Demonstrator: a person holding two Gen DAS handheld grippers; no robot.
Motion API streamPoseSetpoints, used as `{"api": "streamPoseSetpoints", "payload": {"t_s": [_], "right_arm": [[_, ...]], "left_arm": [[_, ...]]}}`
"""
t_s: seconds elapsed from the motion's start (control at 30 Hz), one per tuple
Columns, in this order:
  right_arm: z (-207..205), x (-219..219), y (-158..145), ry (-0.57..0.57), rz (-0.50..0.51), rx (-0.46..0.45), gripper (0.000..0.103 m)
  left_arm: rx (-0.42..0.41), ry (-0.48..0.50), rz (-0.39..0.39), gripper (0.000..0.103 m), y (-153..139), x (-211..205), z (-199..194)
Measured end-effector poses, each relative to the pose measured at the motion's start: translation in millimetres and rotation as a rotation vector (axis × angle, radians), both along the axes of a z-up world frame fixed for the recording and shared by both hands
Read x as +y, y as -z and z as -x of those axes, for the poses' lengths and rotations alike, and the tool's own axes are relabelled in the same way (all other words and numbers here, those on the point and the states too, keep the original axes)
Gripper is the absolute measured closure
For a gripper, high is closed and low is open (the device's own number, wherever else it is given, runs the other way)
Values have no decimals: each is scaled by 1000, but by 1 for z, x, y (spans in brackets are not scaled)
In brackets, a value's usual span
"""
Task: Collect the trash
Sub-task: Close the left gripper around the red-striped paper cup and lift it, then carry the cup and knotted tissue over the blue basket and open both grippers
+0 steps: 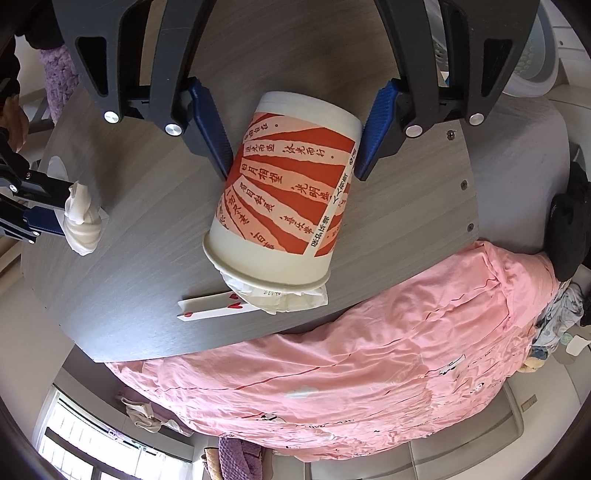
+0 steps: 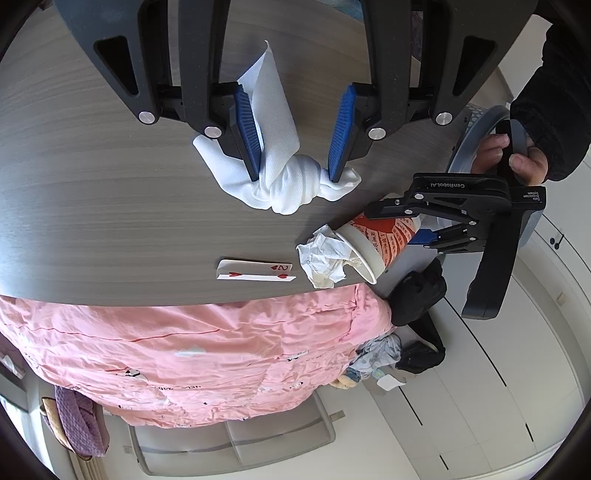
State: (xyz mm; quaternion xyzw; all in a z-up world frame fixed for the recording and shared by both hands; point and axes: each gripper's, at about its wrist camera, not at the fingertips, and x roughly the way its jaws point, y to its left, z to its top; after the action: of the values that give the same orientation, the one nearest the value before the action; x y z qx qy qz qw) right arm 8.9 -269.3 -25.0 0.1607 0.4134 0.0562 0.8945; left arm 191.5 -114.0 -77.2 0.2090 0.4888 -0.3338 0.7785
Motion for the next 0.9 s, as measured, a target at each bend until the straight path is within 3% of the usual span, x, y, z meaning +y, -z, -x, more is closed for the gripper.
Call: {"api": "streamPoseSetpoints", "payload": {"t_s": [0.4, 0.73, 0.9], "right_arm": [[4, 2, -3, -5, -7, -16, 67], [12, 10, -6, -20, -4, -26, 67], [13, 15, -6, -27, -7, -27, 67]], "left_arm": [[0, -42, 16, 40, -11, 24, 20], [22, -145, 96, 41, -8, 54, 48], [16, -209, 173, 42, -8, 70, 66]]}}
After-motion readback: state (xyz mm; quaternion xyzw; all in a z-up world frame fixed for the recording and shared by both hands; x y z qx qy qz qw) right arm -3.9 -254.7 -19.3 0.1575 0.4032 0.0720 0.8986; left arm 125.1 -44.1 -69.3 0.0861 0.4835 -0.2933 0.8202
